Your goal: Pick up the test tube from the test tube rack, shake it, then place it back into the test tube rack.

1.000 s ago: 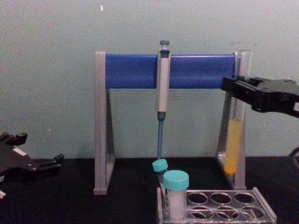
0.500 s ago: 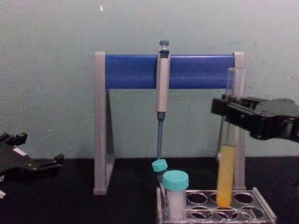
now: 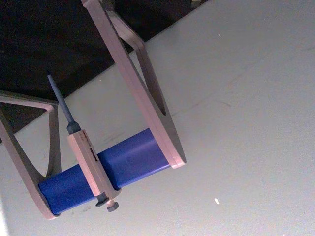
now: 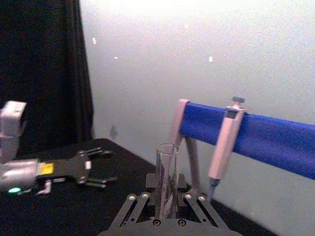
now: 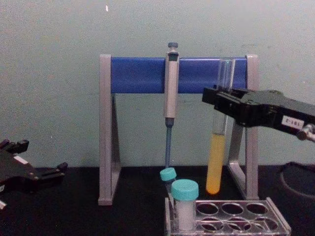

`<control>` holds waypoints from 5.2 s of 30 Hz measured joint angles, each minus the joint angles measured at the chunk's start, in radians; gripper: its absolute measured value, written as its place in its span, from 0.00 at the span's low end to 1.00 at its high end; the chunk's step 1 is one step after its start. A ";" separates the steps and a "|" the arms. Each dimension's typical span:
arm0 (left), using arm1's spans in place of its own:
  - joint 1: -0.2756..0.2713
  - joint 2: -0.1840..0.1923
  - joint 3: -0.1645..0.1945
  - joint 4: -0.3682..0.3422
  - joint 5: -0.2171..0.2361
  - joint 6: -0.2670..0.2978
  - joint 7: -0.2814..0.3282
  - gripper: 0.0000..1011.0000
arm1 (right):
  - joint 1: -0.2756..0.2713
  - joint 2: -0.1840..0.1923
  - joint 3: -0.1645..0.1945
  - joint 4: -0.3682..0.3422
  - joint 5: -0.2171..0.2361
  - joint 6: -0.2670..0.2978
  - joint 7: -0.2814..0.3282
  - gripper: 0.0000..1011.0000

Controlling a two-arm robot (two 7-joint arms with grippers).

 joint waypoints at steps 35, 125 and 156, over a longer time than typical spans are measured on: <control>0.000 0.000 0.000 0.000 0.000 0.000 0.000 0.99 | 0.015 -0.012 0.045 0.036 -0.019 -0.001 -0.032 0.23; 0.000 0.000 0.000 0.000 0.000 0.000 0.000 0.99 | 0.005 0.017 -0.083 0.133 -0.016 -0.049 0.089 0.23; 0.000 0.000 0.000 0.000 0.000 0.000 0.000 0.99 | -0.006 -0.008 -0.071 0.163 -0.037 -0.052 0.074 0.23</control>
